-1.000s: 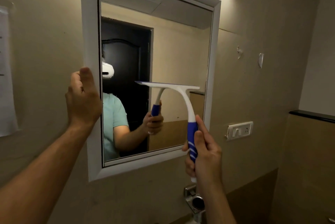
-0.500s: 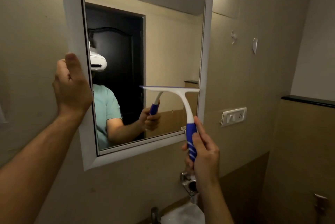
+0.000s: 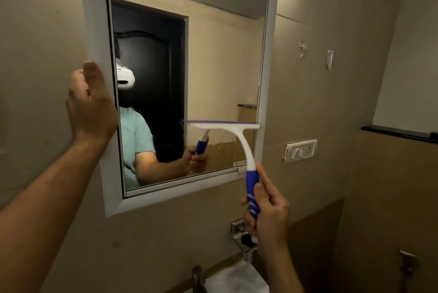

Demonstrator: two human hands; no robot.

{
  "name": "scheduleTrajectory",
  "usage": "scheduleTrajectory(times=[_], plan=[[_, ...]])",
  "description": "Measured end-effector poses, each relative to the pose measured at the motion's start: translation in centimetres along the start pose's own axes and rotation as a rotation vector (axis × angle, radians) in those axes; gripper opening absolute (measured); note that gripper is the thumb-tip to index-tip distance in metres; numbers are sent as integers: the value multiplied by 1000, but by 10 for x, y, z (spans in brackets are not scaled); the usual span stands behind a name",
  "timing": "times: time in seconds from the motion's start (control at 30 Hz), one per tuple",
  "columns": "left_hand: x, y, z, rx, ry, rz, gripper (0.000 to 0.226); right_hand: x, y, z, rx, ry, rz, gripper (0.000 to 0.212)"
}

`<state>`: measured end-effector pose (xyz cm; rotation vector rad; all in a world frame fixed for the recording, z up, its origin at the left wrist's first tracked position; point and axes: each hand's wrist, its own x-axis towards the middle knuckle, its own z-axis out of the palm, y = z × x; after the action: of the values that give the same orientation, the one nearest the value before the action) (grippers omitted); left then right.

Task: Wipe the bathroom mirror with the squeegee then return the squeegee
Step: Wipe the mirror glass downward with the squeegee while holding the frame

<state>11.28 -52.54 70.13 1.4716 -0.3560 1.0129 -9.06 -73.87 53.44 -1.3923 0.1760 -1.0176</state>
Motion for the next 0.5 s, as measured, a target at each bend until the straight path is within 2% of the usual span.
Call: scheduleTrajectory(times=[0.23, 0.5], plan=[[-4, 5, -2, -31, -10, 1, 39, 45, -43, 19, 41, -22, -100, 40], [-20, -2, -7, -42, -14, 59, 33, -5, 20, -8, 17, 8, 57, 39]])
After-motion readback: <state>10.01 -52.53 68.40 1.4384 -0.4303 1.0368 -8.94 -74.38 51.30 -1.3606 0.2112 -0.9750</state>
